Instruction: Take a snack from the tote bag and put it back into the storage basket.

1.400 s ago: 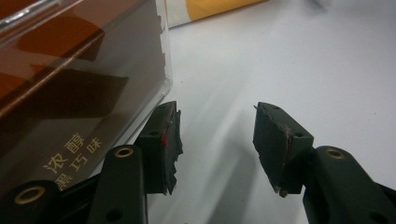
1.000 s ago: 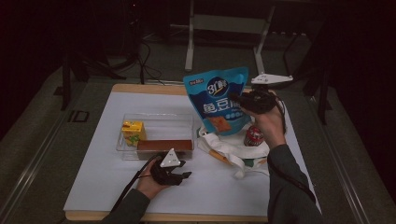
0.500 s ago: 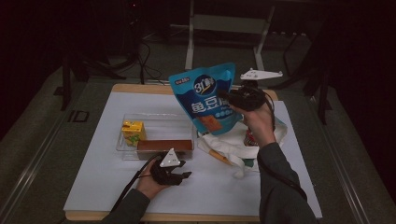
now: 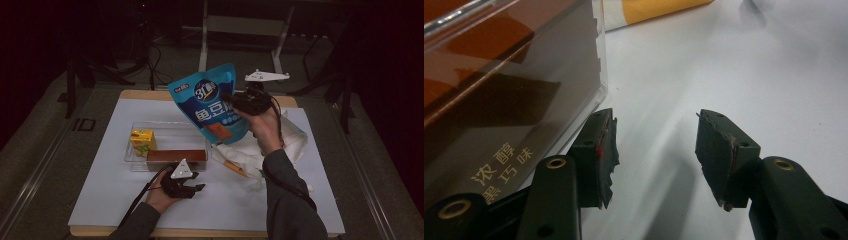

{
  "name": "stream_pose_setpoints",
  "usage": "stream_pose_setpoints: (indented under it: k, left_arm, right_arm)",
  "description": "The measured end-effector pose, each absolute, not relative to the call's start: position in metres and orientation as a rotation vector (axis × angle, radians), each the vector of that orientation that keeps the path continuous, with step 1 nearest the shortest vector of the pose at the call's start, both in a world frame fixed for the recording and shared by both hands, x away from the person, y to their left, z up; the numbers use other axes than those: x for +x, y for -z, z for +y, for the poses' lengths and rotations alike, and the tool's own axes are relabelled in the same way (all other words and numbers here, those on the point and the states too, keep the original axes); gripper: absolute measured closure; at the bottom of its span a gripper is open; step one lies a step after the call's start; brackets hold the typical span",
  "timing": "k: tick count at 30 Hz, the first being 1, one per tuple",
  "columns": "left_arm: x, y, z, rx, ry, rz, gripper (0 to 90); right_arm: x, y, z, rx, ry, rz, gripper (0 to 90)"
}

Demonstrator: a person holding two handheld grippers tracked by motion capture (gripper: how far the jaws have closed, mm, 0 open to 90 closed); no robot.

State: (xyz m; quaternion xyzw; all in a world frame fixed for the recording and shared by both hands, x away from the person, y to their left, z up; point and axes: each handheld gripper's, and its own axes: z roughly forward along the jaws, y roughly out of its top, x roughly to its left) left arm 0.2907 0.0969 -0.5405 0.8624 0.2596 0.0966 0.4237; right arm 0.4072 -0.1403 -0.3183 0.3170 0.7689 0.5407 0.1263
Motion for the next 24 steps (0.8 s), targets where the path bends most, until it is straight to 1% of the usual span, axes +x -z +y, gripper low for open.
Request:
stream_pose_setpoints:
  k: [12,18,24]
  left_arm:
    - [0.290,0.540,0.097,2.158,-0.245,0.648,49.8]
    - [0.289,0.540,0.097,2.152,-0.255,0.635,49.8]
    - [0.289,0.540,0.097,2.152,-0.255,0.634,49.8]
  right_arm:
    - [0.408,0.310,-0.119,0.908,-1.618,2.235,89.5]
    - [0.414,0.319,-0.095,0.934,-1.626,2.252,89.4]
    - [0.418,0.325,-0.080,0.946,-1.630,2.266,89.4]
